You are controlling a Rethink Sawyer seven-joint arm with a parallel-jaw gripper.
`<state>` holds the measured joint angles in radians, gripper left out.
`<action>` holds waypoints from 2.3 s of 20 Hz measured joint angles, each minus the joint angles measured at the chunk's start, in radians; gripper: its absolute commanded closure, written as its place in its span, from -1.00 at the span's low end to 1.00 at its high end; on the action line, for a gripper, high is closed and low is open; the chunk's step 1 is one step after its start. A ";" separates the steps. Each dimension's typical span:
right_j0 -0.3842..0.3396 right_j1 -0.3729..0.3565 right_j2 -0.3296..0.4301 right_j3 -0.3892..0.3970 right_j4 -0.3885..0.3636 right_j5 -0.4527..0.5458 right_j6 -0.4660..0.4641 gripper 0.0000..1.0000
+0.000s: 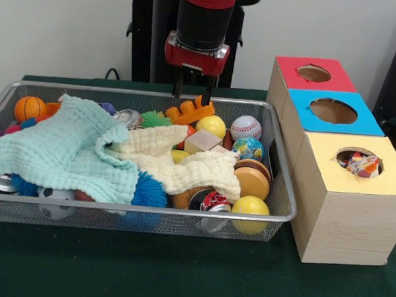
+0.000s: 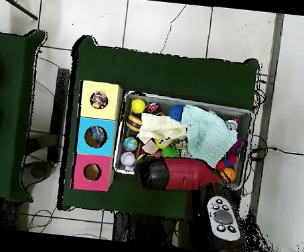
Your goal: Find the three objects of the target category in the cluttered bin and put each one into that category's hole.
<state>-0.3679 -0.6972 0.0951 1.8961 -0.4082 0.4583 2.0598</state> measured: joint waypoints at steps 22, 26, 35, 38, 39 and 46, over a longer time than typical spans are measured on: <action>-0.071 0.166 -0.048 -0.048 -0.083 -0.138 0.000 -1.00; -0.071 0.202 -0.060 -0.073 -0.091 -0.162 0.000 -1.00; -0.075 0.220 -0.061 -0.096 -0.107 -0.163 0.000 -1.00; -0.082 0.226 -0.062 -0.111 -0.124 -0.163 0.000 -1.00; -0.083 0.228 -0.063 -0.115 -0.128 -0.163 0.000 -1.00; -0.086 0.248 -0.069 -0.137 -0.150 -0.164 0.000 -1.00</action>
<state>-0.4543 -0.4488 0.0259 1.7595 -0.5583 0.2946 2.0596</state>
